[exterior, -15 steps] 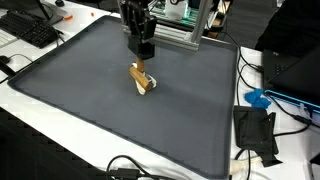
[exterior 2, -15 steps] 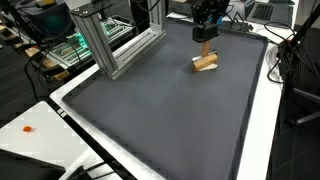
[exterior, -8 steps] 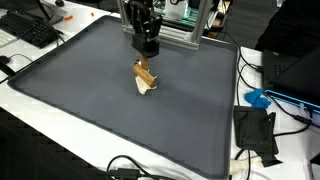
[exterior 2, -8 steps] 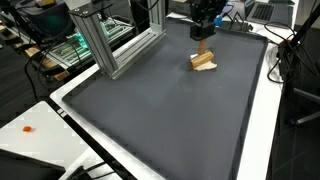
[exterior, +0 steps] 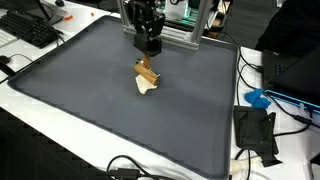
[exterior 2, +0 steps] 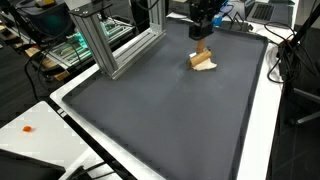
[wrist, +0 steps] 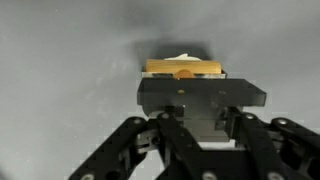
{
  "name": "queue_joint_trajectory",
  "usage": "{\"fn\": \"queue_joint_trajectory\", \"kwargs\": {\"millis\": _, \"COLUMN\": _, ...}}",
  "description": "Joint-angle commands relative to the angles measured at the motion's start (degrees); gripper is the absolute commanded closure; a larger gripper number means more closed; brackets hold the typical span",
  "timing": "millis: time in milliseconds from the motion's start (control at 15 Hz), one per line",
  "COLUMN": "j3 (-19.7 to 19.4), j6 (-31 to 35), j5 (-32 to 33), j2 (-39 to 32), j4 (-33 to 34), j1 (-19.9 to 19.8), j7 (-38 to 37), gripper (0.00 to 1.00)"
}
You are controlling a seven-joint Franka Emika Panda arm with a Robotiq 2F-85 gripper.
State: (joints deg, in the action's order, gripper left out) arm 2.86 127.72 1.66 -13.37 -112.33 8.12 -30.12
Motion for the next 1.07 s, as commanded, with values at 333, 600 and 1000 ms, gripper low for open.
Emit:
{"fn": "queue_joint_trajectory", "kwargs": {"millis": 333, "j3": 0.15, "j6": 2.10, "j5": -1.16, "j2": 0.37, "j4": -3.60, "j1": 0.21, "j7": 1.66, "gripper": 0.77}}
{"fn": "queue_joint_trajectory", "kwargs": {"millis": 600, "j3": 0.25, "j6": 0.32, "j5": -1.86, "j2": 0.60, "j4": -3.13, "j1": -0.13, "j7": 3.27, "gripper": 0.77}}
{"fn": "queue_joint_trajectory", "kwargs": {"millis": 1000, "j3": 0.27, "j6": -3.33, "j5": -0.48, "j2": 1.76, "j4": -1.46, "j1": 0.09, "j7": 5.06, "gripper": 0.77}}
